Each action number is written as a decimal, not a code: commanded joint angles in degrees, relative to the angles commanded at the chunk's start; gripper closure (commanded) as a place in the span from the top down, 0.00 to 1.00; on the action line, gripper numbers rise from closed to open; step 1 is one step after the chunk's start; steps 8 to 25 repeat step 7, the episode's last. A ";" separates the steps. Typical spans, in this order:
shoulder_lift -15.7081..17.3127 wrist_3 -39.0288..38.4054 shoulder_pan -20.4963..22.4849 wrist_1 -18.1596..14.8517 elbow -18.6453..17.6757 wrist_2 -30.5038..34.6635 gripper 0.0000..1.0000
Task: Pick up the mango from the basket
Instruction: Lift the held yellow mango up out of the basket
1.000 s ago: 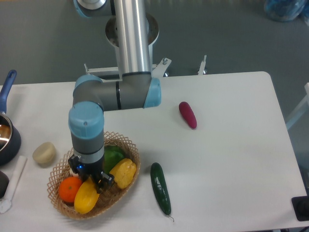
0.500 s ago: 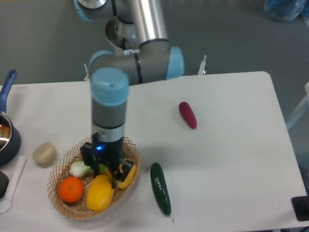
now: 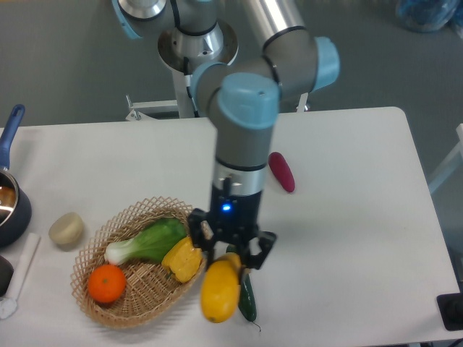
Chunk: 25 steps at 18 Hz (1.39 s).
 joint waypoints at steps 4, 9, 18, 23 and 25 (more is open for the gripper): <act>-0.09 0.09 0.79 -0.09 -0.35 0.00 0.34; 0.00 0.00 1.14 -0.09 -0.44 0.00 0.34; 0.00 0.00 1.14 -0.09 -0.44 0.00 0.34; 0.00 0.00 1.14 -0.09 -0.44 0.00 0.34; 0.00 0.00 1.14 -0.09 -0.44 0.00 0.34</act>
